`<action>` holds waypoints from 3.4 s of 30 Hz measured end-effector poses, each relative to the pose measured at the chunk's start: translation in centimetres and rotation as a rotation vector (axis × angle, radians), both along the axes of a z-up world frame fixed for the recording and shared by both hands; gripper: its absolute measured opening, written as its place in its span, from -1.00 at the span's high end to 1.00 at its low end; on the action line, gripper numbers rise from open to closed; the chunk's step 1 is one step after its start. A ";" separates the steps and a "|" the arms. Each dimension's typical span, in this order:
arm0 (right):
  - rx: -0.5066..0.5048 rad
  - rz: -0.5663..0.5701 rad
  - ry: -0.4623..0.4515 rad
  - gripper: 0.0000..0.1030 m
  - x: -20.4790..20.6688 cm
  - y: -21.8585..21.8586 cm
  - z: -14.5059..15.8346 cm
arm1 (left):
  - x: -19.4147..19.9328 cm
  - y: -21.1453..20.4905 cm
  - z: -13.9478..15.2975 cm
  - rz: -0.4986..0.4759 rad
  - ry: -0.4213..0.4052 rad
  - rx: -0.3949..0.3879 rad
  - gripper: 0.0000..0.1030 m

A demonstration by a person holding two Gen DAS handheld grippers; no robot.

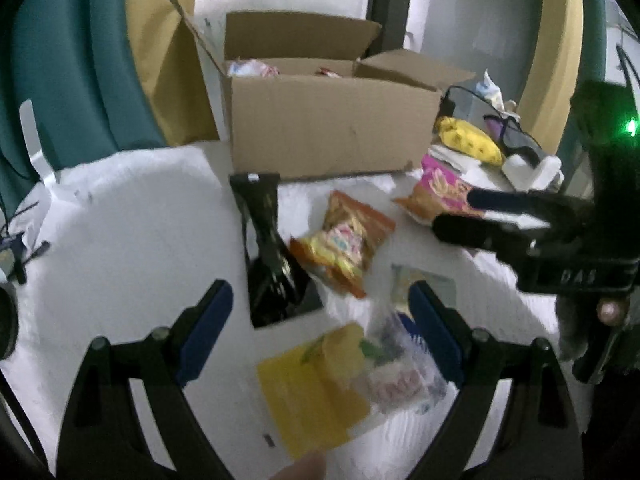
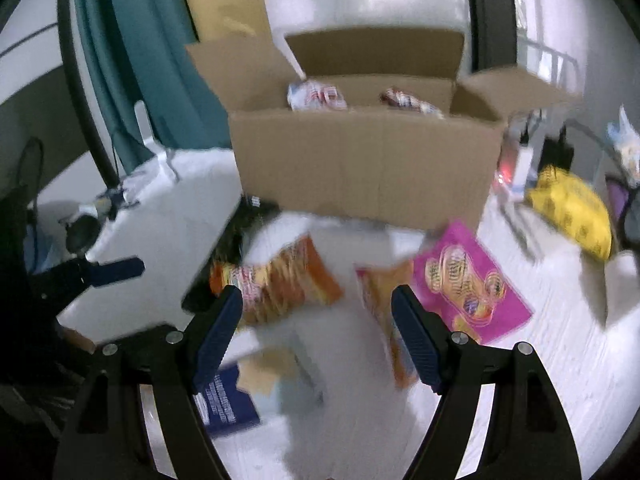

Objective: Organize snacks
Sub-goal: 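Lift both tools out of the box and return to the snacks, then grasp the yellow cake packet with the left tool while the right tool grasps the blue soda-cracker box, then carry the cake packet and cracker box toward the cardboard box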

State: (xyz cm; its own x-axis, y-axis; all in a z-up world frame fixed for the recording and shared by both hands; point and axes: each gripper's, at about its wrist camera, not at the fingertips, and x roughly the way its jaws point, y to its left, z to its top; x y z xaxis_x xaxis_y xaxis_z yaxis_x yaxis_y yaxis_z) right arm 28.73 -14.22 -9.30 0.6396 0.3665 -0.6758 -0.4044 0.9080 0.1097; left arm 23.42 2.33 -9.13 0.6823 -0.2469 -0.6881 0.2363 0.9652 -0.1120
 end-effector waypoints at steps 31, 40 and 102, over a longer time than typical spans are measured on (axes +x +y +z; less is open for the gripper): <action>-0.063 0.026 0.148 -0.60 -2.0 5.6 -5.4 | -7.7 4.9 -2.2 0.074 0.109 0.053 -0.76; -0.151 0.104 0.122 -0.50 -3.1 7.2 -5.9 | -9.1 8.9 -1.9 0.181 0.110 0.024 -0.76; -0.077 0.121 0.027 -0.02 -3.0 1.1 -0.3 | -2.2 1.5 5.5 0.015 -0.118 0.031 -0.28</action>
State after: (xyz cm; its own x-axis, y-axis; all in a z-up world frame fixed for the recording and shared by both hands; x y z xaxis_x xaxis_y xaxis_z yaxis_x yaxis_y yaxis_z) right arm 25.75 -13.12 -9.59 0.5750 0.3860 -0.7213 -0.5089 0.8591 0.0541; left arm 21.22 3.83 -3.67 0.7624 -0.2159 -0.6101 0.2318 0.9713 -0.0540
